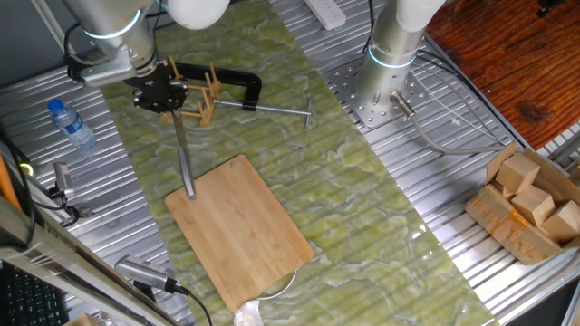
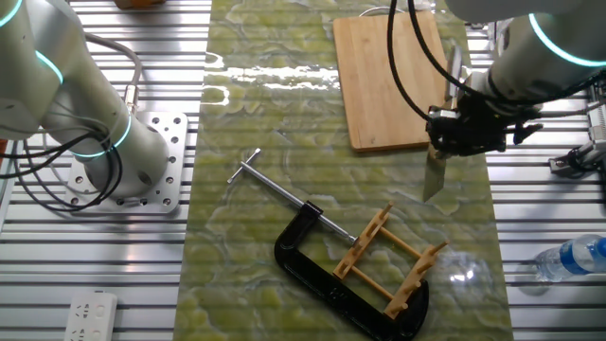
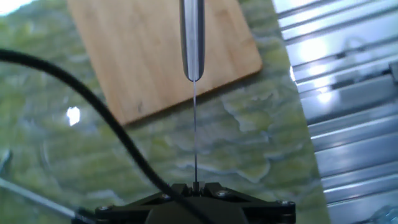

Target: Put the knife on the knife rack

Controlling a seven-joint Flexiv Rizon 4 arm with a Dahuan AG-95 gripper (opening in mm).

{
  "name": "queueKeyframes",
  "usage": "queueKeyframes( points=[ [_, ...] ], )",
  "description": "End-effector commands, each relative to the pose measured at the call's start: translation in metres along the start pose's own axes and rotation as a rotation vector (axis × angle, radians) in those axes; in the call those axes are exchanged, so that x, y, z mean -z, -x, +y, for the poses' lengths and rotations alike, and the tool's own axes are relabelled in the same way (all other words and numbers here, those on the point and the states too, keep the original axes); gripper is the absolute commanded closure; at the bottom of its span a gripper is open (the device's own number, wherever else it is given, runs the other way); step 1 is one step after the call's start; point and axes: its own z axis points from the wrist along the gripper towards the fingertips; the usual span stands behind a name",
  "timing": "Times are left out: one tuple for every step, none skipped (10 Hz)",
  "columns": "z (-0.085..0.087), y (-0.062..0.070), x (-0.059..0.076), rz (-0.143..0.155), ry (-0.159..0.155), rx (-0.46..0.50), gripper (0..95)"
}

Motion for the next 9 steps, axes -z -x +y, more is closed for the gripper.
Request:
queueKeyframes(
  points=[
    [-0.0019, -0.0029, 0.0018, -0.013, -0.002, -0.285, 95.0],
    [-0.0019, -0.0029, 0.0018, -0.015, -0.004, -0.333, 95.0],
    [-0.0019, -0.0029, 0.0018, -0.015, -0.005, -0.351, 95.0],
    [-0.0019, -0.0029, 0.0018, -0.031, 0.014, -0.312, 95.0],
    [-0.0019, -0.0029, 0.0018, -0.013, 0.01, -0.29, 95.0],
    [-0.0019, -0.0029, 0.0018, 0.002, 0.007, -0.262, 95.0],
    [-0.0019, -0.0029, 0.0018, -0.007, 0.009, -0.233, 95.0],
    [-0.0019, -0.0029, 0.0018, -0.012, 0.011, -0.22, 95.0],
    [-0.0019, -0.0029, 0.0018, 0.007, 0.0, -0.095, 95.0]
  ],
)
